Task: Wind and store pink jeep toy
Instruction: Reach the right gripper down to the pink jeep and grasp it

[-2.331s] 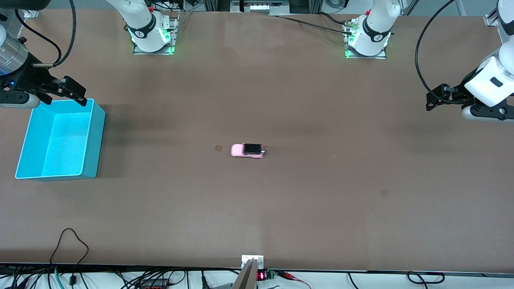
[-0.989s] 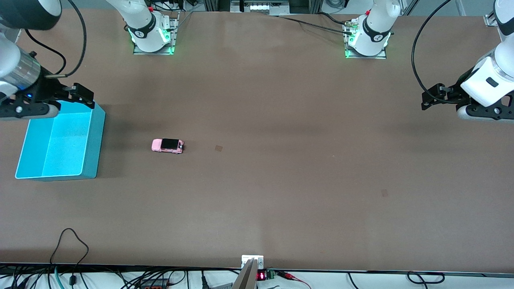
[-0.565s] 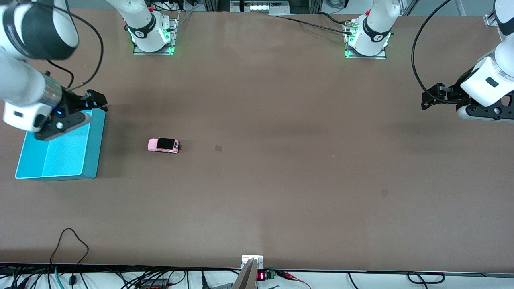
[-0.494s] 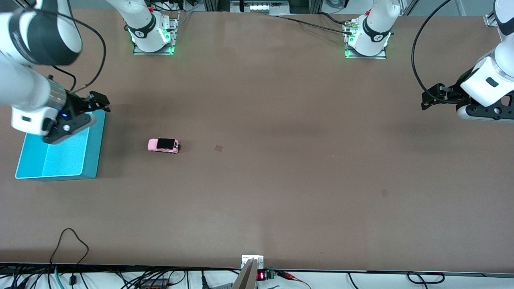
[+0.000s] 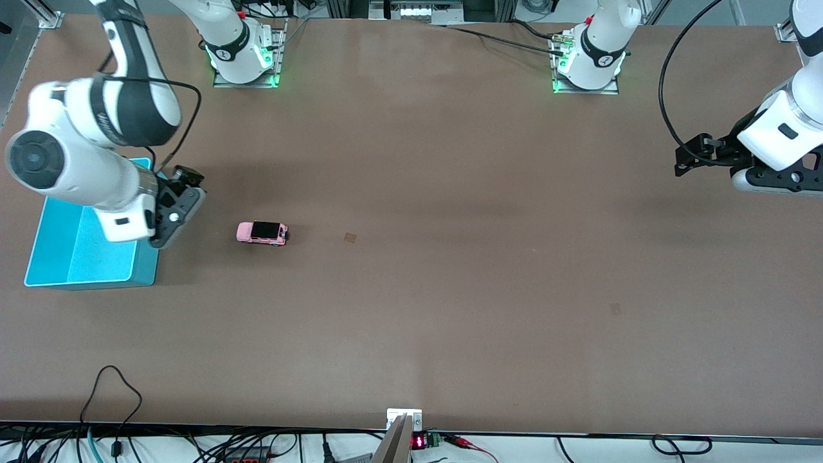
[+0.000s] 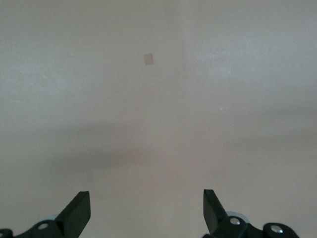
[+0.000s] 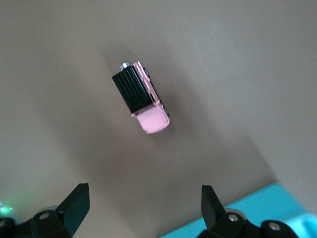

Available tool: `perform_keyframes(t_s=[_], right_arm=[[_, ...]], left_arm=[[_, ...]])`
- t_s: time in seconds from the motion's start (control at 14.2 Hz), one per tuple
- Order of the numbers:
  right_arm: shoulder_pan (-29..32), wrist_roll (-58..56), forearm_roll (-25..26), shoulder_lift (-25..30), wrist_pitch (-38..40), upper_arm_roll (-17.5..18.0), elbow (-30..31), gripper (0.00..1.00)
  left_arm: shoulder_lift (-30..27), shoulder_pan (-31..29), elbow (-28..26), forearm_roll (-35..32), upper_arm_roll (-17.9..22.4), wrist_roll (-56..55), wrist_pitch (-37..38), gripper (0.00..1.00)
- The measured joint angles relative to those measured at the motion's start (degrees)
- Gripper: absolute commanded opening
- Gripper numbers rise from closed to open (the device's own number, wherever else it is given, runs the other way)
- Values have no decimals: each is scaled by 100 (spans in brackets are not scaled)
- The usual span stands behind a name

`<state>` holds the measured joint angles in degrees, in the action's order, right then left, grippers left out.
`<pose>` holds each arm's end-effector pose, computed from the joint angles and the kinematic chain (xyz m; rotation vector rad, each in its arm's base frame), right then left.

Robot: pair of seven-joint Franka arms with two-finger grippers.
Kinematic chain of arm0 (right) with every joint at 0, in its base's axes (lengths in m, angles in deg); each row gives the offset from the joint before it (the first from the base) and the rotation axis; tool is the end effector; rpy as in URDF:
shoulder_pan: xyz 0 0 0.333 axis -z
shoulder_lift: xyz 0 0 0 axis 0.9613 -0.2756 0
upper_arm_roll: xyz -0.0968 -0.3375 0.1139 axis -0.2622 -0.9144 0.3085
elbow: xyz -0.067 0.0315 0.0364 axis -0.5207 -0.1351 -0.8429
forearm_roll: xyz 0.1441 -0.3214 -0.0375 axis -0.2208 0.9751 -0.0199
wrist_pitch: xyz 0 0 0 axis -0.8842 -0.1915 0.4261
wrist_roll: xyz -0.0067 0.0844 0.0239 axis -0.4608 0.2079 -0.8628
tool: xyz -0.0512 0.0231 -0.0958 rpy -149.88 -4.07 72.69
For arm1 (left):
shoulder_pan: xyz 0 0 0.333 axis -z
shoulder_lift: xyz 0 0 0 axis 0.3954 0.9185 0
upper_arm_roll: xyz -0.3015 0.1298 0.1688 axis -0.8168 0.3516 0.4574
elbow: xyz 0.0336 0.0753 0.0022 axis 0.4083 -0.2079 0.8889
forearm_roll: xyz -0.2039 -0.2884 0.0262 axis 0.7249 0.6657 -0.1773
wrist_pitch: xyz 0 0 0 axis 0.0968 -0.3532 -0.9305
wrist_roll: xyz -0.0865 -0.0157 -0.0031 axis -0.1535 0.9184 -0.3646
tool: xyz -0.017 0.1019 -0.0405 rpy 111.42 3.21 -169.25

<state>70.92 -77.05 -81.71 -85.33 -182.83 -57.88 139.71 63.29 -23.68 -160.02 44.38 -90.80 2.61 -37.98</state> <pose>0.5705 0.0715 0.4491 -2.6559 -1.5504 0.2095 0.5190 -0.0188 0.6285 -3.1383 0.0932 0.0816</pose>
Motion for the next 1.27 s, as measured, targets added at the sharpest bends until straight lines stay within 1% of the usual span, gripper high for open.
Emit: perform_keyframes(t_s=[0.28, 0.57, 0.99, 1.27], right_arm=[[-10, -889, -299, -67, -1695, 131, 987, 100], [-11, -1309, -322, -339, -2879, 232, 1526, 100], [-9, -1383, -322, -847, -3909, 393, 1731, 100], [-10, -1385, -322, -1039, -4309, 450, 1910, 100]], left_arm=[[0, 0, 0, 0, 0, 0, 19, 100], [0, 0, 0, 0, 0, 0, 21, 100], [0, 0, 0, 0, 0, 0, 21, 100], [0, 0, 0, 0, 0, 0, 21, 100]])
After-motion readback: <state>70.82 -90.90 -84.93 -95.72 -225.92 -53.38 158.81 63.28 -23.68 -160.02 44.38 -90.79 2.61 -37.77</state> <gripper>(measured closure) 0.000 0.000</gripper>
